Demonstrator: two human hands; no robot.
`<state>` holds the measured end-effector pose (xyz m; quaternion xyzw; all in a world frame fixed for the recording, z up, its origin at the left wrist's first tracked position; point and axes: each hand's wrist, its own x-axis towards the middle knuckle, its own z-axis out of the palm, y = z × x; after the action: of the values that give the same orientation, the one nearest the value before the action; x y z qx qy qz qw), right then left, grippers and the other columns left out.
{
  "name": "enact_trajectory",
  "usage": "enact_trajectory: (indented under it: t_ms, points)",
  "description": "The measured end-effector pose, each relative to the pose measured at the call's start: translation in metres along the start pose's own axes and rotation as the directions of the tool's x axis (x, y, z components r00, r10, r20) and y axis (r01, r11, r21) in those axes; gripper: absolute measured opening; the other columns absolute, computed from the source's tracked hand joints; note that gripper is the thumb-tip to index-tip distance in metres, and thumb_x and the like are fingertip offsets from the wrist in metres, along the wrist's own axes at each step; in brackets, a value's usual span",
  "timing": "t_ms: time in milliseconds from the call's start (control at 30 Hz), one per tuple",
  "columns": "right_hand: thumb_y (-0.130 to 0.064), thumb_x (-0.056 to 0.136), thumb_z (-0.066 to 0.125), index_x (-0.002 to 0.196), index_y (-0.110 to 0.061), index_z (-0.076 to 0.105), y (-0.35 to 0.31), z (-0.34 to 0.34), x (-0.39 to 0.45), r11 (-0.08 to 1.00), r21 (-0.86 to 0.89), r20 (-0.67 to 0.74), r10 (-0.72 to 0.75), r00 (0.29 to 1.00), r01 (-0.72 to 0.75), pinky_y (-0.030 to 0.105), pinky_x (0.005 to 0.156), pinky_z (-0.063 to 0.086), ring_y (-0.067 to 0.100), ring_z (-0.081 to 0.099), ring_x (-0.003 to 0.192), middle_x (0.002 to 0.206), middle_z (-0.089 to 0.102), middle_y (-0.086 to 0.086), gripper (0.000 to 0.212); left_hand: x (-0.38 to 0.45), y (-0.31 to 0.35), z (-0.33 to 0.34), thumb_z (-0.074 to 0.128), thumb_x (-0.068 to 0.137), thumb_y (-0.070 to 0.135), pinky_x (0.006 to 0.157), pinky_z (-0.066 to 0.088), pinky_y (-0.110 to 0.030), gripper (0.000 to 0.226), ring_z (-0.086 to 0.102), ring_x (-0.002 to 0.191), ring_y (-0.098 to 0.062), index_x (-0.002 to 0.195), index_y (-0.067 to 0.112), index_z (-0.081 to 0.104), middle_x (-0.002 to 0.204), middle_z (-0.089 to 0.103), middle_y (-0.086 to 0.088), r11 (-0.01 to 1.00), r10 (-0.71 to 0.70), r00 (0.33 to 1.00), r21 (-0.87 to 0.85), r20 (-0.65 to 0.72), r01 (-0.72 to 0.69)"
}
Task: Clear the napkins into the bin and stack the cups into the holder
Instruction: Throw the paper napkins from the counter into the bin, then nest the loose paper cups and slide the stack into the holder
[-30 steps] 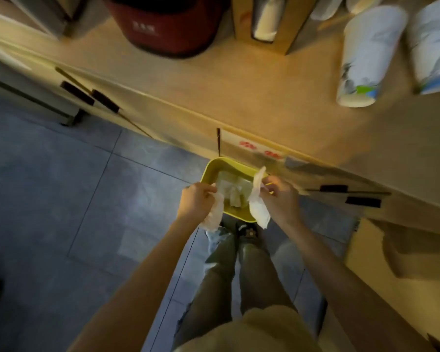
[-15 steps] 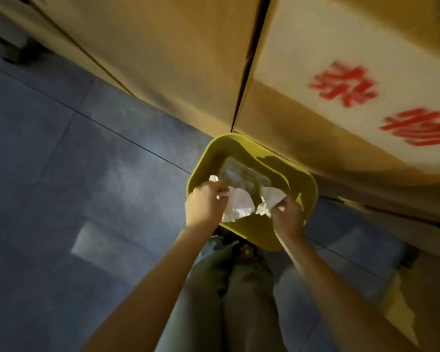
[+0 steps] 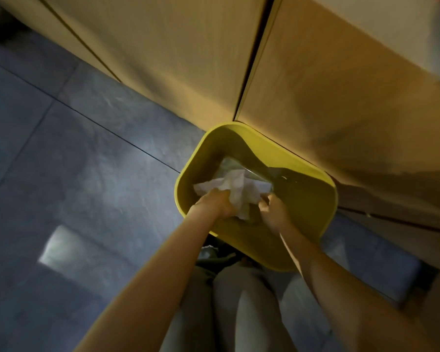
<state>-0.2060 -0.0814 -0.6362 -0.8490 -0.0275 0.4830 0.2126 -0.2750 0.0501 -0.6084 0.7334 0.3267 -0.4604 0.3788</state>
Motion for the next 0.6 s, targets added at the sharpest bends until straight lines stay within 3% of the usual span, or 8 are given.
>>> enact_trajectory:
  t_ms: [167,300,333,433,533,600]
  points:
    - [-0.011,0.094,0.044,0.106,0.003,0.060,-0.038,-0.030,-0.046,0.986,0.000,-0.040,-0.164,0.986,0.164,0.036,0.081,0.044,0.035,0.058,0.102,0.110,0.064,0.025,0.024,-0.047,0.004,-0.008,0.048,0.090,0.027,0.094,0.048,-0.042,0.043,0.055,0.113,-0.032,0.131,0.013,0.047,0.127,0.056,-0.016,0.999,0.027,0.997,0.025,-0.075,-0.025]
    - [-0.013,0.094,0.046,0.097,0.001,0.063,-0.082,-0.067,-0.099,0.954,-0.081,-0.025,-0.291,0.956,0.289,0.027,0.061,0.031,0.031,0.059,0.094,0.101,0.066,0.021,0.023,-0.110,0.022,-0.036,0.044,0.093,0.032,0.098,0.046,-0.044,0.047,0.052,0.118,-0.033,0.135,0.012,0.039,0.132,0.053,-0.016,0.997,0.072,0.988,0.026,-0.137,-0.069]
    - [-0.016,0.094,0.046,0.098,-0.002,0.063,-0.094,-0.078,-0.116,0.942,-0.121,-0.017,-0.316,0.949,0.312,0.026,0.064,0.035,0.031,0.059,0.093,0.101,0.067,0.019,0.022,-0.130,0.029,-0.047,0.045,0.093,0.032,0.099,0.045,-0.044,0.049,0.052,0.119,-0.033,0.137,0.012,0.037,0.134,0.052,-0.017,0.994,0.106,0.983,0.027,-0.147,-0.103]
    - [-0.024,0.095,0.043,0.096,-0.005,0.061,-0.131,-0.114,-0.171,0.902,-0.231,0.024,-0.370,0.929,0.365,0.042,0.071,0.048,0.033,0.060,0.086,0.093,0.067,0.019,0.026,-0.194,0.054,-0.083,0.045,0.093,0.028,0.089,0.045,-0.042,0.040,0.054,0.112,-0.033,0.128,0.008,0.046,0.125,0.058,-0.018,0.974,0.226,0.948,0.056,-0.225,-0.219]
    - [-0.022,0.095,0.042,0.083,-0.006,0.057,-0.168,-0.146,-0.226,0.898,-0.211,0.006,-0.394,0.919,0.386,0.045,0.062,0.045,0.026,0.056,0.064,0.070,0.059,0.014,0.025,-0.260,0.083,-0.122,0.045,0.091,0.021,0.074,0.041,-0.036,0.027,0.057,0.101,-0.035,0.105,0.002,0.059,0.109,0.064,-0.021,0.954,0.298,0.907,0.056,-0.299,-0.295]
    - [-0.017,0.093,0.045,0.082,-0.006,0.057,-0.191,-0.171,-0.261,0.900,-0.174,-0.047,-0.412,0.910,0.399,0.042,0.067,0.043,0.022,0.055,0.063,0.067,0.057,0.010,0.020,-0.304,0.103,-0.149,0.046,0.091,0.020,0.074,0.043,-0.037,0.025,0.058,0.099,-0.036,0.096,0.002,0.062,0.103,0.066,-0.023,0.933,0.354,0.870,0.069,-0.342,-0.353]
